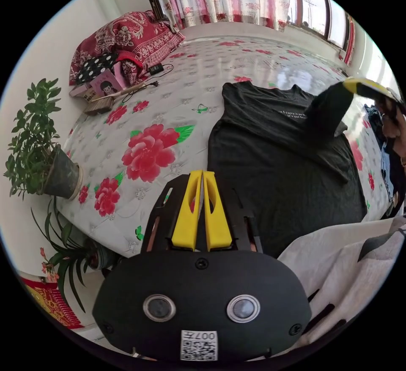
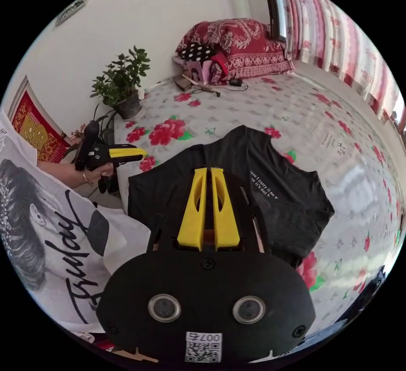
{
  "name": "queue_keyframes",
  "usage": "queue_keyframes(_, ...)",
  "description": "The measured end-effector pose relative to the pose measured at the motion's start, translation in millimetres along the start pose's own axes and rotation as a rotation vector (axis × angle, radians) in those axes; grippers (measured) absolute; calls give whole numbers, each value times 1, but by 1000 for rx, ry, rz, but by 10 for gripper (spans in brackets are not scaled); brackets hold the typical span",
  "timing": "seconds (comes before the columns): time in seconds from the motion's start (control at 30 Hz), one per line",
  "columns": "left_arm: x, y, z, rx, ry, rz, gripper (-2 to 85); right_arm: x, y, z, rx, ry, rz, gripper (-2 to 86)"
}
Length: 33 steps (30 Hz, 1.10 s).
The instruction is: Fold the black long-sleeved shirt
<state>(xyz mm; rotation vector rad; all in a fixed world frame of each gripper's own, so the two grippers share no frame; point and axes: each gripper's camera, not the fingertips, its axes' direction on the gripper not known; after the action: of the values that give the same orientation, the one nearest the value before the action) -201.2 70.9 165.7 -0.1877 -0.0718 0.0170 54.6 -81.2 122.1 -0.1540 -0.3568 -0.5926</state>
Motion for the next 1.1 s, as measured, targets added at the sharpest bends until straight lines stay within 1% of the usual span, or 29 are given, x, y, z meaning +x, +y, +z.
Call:
queue_keyframes(0.03, -2, 3, 0, -5, 1, 2, -10, -8, -4, 44, -99, -10, 22, -1)
queue_keyframes(0.1, -6, 10, 0, -18, 0, 16, -10, -17, -7, 92, -219, -12, 56, -1)
queue_keyframes(0.13, -6, 11, -1, -18, -1, 22, -10, -22, -11, 106, -243, -19, 76, -1)
queue_keyframes(0.27, -7, 15, -6, 4, -16, 75, -10, -30, -26, 79, -110, -24, 83, 0)
queue_keyframes(0.33, -5, 13, -7, 12, -24, 96, -10, -32, -34, 48, 6, 13, 68, 0)
queue_keyframes(0.43, -1, 8, -8, 23, -16, 114, -10, -34, -35, 38, 78, -47, 83, 1)
queue_keyframes(0.5, 3, 3, -6, 21, 2, 119, -10, -40, -31, 57, 55, -62, 81, 4)
queue_keyframes(0.57, 7, 1, -1, 6, 13, 119, -10, -45, -24, 107, -65, -61, 134, 11)
queue_keyframes(0.63, 10, -2, 3, -11, 19, 123, -10, -50, -18, 143, -179, -100, 133, 16)
queue_keyframes(0.7, 14, -5, 4, -20, 24, 132, -10, -50, -15, 157, -219, -138, 140, 19)
queue_keyframes(0.73, 15, -5, 4, -21, 25, 134, -10, -49, -16, 156, -212, -157, 132, 21)
queue_keyframes(0.8, 18, -7, 8, -36, 31, 143, -10, -42, -21, 151, -190, -120, 102, 24)
queue_keyframes(0.9, 22, -10, 15, -59, 28, 145, -10, -23, -41, 148, -152, -10, 45, 27)
queue_keyframes(1.1, 27, -15, 19, -99, 20, 103, -10, -2, -94, 200, -220, 24, -87, 23)
